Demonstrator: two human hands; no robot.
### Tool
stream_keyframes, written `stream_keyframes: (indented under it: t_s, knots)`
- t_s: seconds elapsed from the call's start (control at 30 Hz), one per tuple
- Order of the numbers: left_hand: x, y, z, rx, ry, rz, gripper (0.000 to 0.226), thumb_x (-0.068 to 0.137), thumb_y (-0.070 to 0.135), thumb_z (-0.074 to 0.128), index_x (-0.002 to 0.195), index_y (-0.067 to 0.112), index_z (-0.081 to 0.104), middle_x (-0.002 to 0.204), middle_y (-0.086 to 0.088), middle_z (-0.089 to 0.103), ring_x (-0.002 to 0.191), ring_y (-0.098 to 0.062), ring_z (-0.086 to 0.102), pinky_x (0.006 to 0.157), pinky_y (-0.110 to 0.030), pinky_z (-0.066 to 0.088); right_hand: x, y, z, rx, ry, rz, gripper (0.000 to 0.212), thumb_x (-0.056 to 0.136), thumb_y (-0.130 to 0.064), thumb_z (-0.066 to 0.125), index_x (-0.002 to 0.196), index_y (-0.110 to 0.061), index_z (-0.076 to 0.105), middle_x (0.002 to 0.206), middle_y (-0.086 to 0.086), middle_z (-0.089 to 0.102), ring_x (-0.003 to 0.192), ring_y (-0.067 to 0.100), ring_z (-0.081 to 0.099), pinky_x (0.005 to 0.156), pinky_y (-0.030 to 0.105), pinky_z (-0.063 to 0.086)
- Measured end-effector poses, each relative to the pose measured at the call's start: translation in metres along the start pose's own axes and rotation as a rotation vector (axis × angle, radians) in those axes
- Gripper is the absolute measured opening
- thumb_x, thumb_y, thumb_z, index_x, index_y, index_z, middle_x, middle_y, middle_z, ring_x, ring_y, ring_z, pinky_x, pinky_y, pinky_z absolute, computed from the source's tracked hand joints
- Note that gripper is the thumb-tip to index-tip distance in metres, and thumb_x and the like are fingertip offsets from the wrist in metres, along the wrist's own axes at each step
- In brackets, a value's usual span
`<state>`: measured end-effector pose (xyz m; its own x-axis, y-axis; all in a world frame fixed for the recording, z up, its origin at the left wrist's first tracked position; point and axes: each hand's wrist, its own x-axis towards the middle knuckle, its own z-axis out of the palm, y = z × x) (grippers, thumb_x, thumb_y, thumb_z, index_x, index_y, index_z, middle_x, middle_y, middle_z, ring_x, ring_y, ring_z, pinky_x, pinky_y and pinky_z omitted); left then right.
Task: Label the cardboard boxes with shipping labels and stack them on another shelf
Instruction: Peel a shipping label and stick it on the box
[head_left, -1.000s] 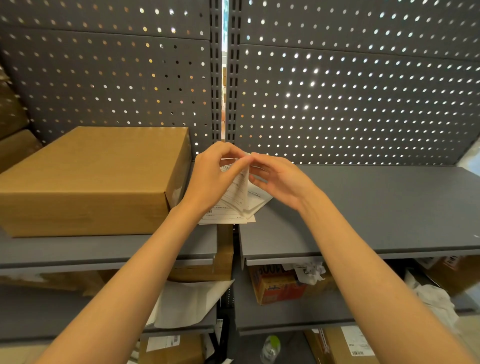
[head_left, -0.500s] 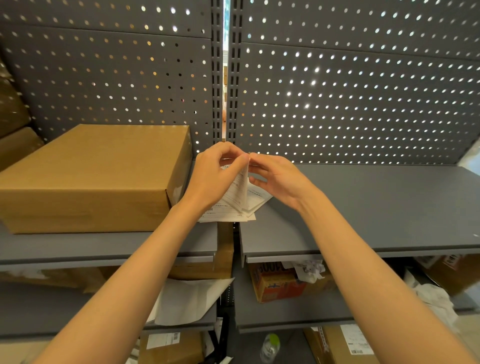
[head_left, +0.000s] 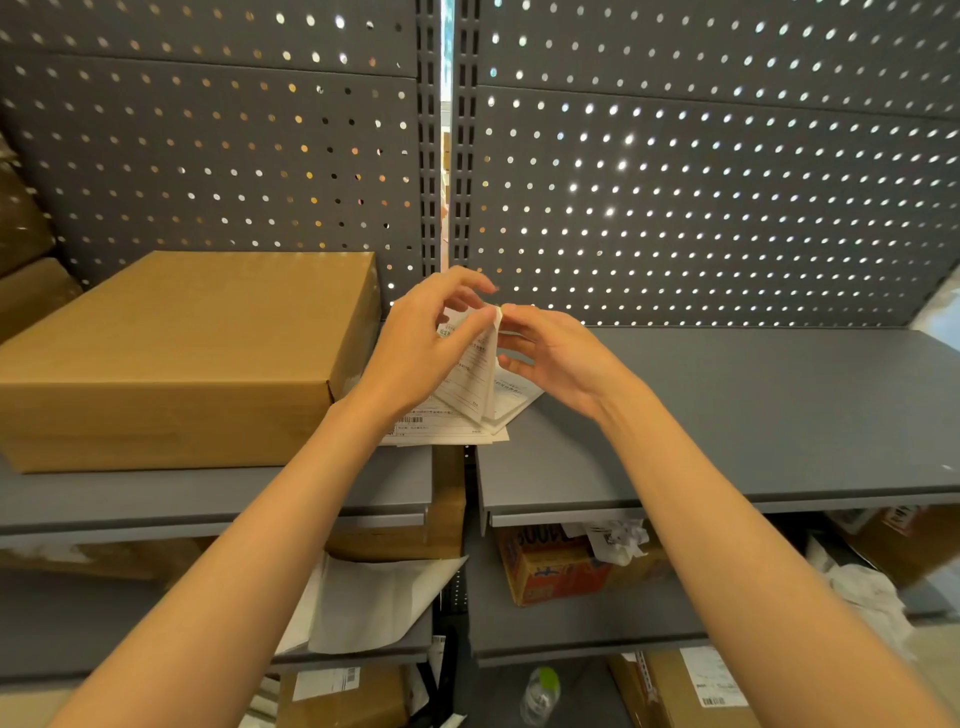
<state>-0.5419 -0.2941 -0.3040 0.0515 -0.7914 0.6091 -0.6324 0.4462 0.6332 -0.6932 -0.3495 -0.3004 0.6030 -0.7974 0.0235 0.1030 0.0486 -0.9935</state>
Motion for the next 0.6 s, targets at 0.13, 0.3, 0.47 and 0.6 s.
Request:
stream_keyframes:
  t_s: [0.13, 0.3, 0.47, 0.6]
  knots:
    - [0.0036, -0.0037, -0.0019, 0.097, -0.042, 0.070, 0.013, 0.093, 0.031, 0.055, 0.100, 0.026, 0.065, 0.102, 0.007, 0.061, 0.098, -0.009, 0.054, 0.087, -0.037, 0.047, 0.0018, 0.0016, -0.0020, -0.007, 0.010, 0.017, 0.019, 0.095, -0.024, 0.053, 0.094, -0.014, 0.070, 0.090, -0.001, 0.065, 0.090, 0.012, 0.059, 0.083, 0.030, 0.045]
    - [0.0056, -0.0058, -0.0028, 0.146, -0.017, 0.140, 0.015, 0.091, 0.032, 0.057, 0.100, 0.025, 0.067, 0.099, 0.013, 0.059, 0.096, -0.005, 0.055, 0.089, -0.040, 0.049, 0.0011, 0.0010, -0.0014, 0.010, 0.018, 0.020, 0.019, 0.095, -0.023, 0.053, 0.089, -0.015, 0.069, 0.089, 0.000, 0.064, 0.090, 0.013, 0.059, 0.084, 0.030, 0.044]
    - [0.0064, -0.0065, -0.0042, 0.190, -0.028, 0.173, 0.017, 0.092, 0.030, 0.056, 0.103, 0.024, 0.068, 0.100, 0.016, 0.059, 0.099, -0.007, 0.056, 0.091, -0.039, 0.048, 0.0010, 0.0003, -0.0020, 0.007, 0.029, 0.022, 0.018, 0.095, -0.023, 0.052, 0.087, -0.015, 0.067, 0.087, -0.001, 0.064, 0.087, 0.012, 0.058, 0.083, 0.030, 0.044]
    - [0.0075, -0.0062, -0.0064, 0.246, -0.044, 0.197, 0.013, 0.090, 0.025, 0.060, 0.100, 0.021, 0.067, 0.102, 0.010, 0.063, 0.100, -0.009, 0.055, 0.091, -0.037, 0.046, 0.0017, 0.0020, -0.0037, 0.015, 0.029, 0.022, 0.018, 0.095, -0.022, 0.052, 0.087, -0.014, 0.067, 0.090, 0.001, 0.063, 0.089, 0.014, 0.057, 0.079, 0.028, 0.043]
